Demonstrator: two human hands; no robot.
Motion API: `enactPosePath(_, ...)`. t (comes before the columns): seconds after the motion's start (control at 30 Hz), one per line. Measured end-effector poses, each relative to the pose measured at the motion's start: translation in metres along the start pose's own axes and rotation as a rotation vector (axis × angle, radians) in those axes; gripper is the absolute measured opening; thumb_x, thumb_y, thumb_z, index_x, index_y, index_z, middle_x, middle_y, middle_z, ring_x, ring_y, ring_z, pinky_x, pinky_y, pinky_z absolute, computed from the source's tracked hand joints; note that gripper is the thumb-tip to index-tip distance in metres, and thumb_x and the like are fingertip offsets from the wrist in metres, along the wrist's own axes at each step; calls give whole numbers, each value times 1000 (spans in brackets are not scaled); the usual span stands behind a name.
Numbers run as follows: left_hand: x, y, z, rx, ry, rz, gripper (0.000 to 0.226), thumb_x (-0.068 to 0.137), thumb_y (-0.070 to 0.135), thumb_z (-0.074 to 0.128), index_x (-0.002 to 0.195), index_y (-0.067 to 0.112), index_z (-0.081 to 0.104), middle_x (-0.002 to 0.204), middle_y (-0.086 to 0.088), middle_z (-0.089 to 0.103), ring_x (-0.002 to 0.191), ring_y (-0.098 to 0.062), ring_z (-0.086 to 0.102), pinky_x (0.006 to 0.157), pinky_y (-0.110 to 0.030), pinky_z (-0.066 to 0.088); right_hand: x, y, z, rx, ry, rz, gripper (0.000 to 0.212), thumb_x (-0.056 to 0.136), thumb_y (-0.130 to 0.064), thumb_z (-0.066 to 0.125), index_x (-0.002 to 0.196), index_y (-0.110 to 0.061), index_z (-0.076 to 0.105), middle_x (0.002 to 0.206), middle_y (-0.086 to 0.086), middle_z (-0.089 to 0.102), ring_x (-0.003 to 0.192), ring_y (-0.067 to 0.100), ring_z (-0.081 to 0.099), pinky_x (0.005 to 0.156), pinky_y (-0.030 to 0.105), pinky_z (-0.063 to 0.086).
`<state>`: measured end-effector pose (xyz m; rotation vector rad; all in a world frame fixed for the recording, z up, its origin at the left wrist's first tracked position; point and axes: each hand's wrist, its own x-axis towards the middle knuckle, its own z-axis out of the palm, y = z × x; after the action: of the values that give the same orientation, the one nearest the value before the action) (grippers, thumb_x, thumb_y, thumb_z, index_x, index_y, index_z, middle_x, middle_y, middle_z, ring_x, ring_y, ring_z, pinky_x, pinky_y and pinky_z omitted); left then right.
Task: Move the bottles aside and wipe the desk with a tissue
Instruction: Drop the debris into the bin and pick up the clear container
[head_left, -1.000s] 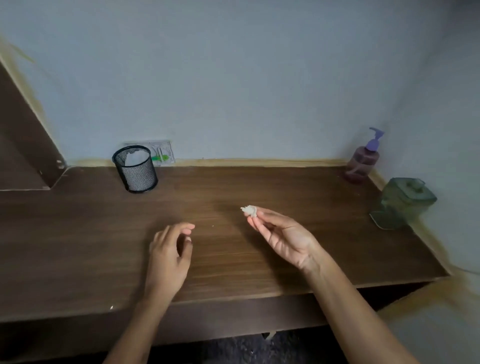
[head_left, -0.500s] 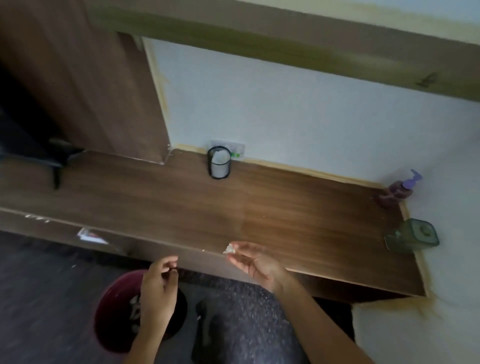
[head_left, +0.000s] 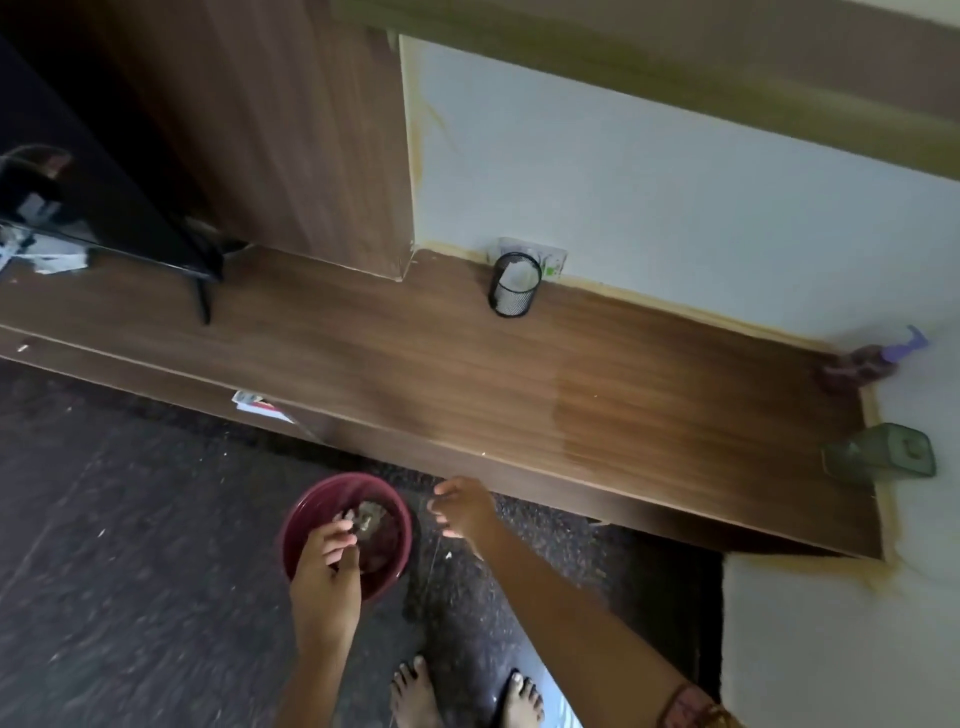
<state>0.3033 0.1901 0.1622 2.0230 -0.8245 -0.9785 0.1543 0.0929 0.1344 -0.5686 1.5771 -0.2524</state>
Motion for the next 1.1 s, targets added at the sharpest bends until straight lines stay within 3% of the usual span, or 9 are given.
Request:
enactPosePath(0.17,-5,37,37,47,-172,108,20,89,-2,56,102,12,63,95,-3,68,88,-16,63,83,-27,46,-25,1,-60,380,29,18,29,95,3,40,73,-4,57,46,3,60,35,11,55,38,15,42)
enactPosePath(0.33,-28,81,105,52,-322,208,26,88,-2,56,102,19,59,92,1,65,87,-12,62,81,-30,47,-47,7,-126,288,169,-103,26,84,13,52,78,-11,62,69,6,60,59,13,57,52,17,48)
enactPosePath(0.43,-47,105,155,34,-426,226,25,89,-3,55,103,17,60,94,2,65,91,-7,60,79,-21,44,-54,10,-182,343,278,-140,22,85,12,54,88,-8,62,72,4,63,65,12,58,55,15,49)
enactPosePath(0.57,-67,132,221,41,-505,260,23,90,-1,53,105,14,60,99,2,63,92,-4,58,74,-7,41,-58,18,-268,348,462,-155,21,83,6,62,85,-15,64,77,4,64,71,15,57,67,26,45)
enactPosePath(0.63,-76,142,255,55,-553,267,27,89,0,53,104,22,59,97,7,63,91,-5,59,74,-12,43,-57,26,-314,384,540,-147,25,82,6,62,85,-18,66,83,5,68,76,17,60,71,28,46)
enactPosePath(0.73,-91,152,304,78,-605,287,34,88,-1,53,99,31,57,95,9,64,90,-5,61,72,-18,42,-52,43,-383,449,673,-128,26,84,6,62,103,-11,66,97,6,66,86,18,61,66,15,46)
enactPosePath(0.8,-102,157,334,100,-652,288,31,89,-1,53,101,28,57,97,7,64,91,-7,61,70,-16,41,-46,55,-425,471,791,-93,42,81,0,69,120,-11,58,109,3,60,101,20,60,75,18,45)
enactPosePath(0.93,-119,165,378,150,-738,305,27,91,5,53,108,27,57,102,8,62,96,-2,59,74,-16,43,-28,76,-496,344,1036,-12,85,74,-17,81,144,-6,34,141,14,43,128,32,44,105,43,40)
enactPosePath(1.1,-125,171,403,188,-789,309,29,91,7,55,114,24,58,106,8,62,100,-3,58,80,-14,42,-11,87,-548,301,1115,-44,106,68,-23,86,148,-6,19,145,21,29,128,41,40,102,47,41)
